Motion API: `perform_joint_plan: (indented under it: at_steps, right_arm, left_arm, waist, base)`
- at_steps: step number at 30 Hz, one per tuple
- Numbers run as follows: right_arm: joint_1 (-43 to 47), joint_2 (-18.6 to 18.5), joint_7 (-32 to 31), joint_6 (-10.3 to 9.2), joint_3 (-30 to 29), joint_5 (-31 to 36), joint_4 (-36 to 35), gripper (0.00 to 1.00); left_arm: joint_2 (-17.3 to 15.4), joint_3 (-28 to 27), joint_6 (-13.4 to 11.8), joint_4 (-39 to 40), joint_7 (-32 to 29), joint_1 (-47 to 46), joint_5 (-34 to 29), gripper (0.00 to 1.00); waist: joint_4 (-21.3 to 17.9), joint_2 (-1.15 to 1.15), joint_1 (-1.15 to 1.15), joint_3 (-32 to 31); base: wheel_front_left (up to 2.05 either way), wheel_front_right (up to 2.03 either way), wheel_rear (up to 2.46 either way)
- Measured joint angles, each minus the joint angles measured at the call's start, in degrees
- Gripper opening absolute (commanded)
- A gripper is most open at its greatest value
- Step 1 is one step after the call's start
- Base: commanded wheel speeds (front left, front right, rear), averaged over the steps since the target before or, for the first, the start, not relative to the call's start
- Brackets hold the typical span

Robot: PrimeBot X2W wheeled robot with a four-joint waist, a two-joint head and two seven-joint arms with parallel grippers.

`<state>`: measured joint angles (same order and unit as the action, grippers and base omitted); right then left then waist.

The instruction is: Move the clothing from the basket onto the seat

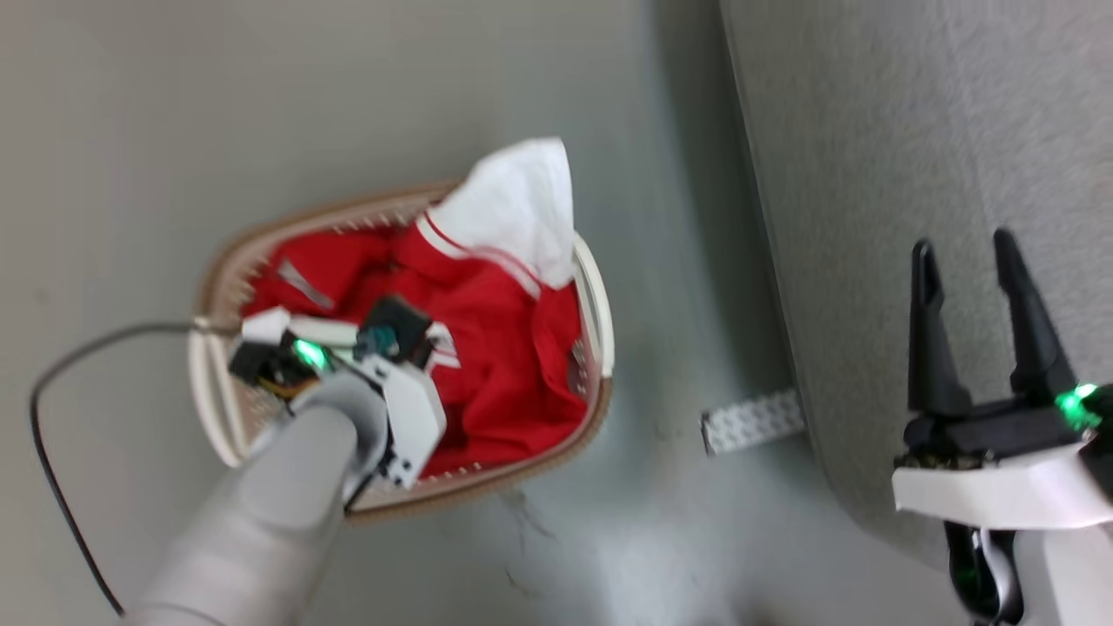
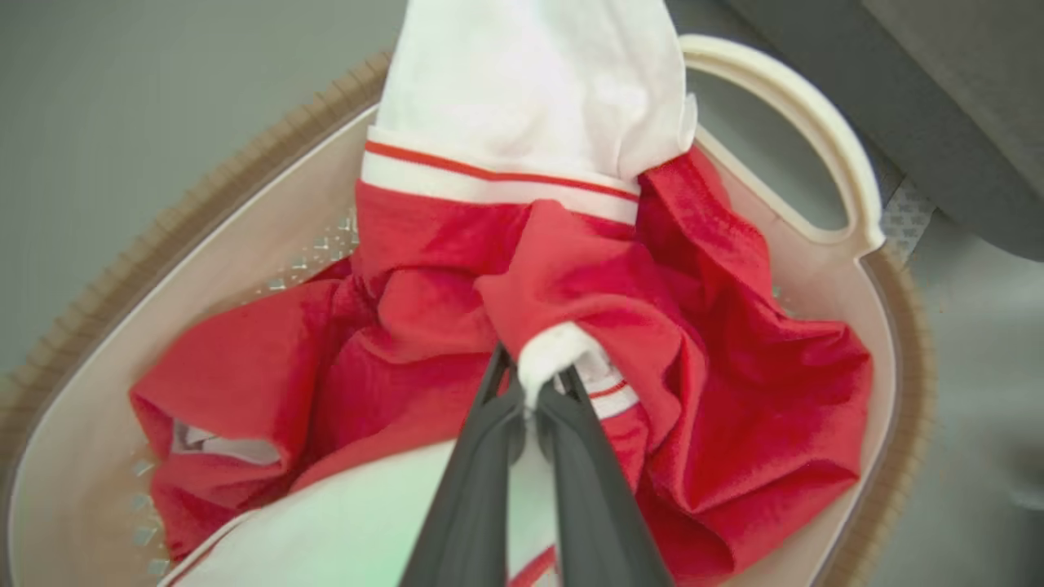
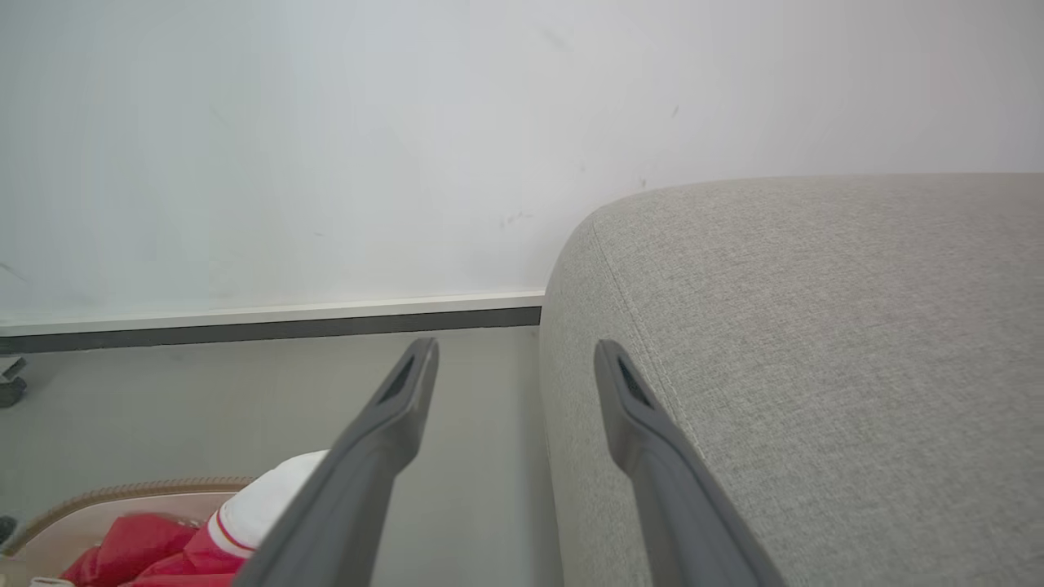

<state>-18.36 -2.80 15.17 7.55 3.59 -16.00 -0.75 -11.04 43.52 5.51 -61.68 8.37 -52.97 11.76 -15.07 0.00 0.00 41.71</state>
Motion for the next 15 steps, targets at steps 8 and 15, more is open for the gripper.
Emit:
perform_joint_plan:
  at_steps: [8, 15]
  right_arm:
    - [6.1, 0.0, 0.0, 0.00, 1.3, 1.7, 3.7, 1.00]
    - [12.8, 0.0, 0.0, 0.00, 3.0, 2.0, 6.7, 1.00]
  left_arm:
    - [1.4, -2.9, 0.1, 1.6, 4.7, 7.4, 4.8, 0.00]
    - [1.3, -4.2, -0.5, 7.6, 5.7, 14.5, 7.8, 0.00]
  waist:
    - [2.9, 0.00, 0.00, -12.4]
    - [4.7, 0.00, -0.02, -24.7]
  base:
    - [0.00, 0.00, 0.00]
    - [0.00, 0.00, 0.00]
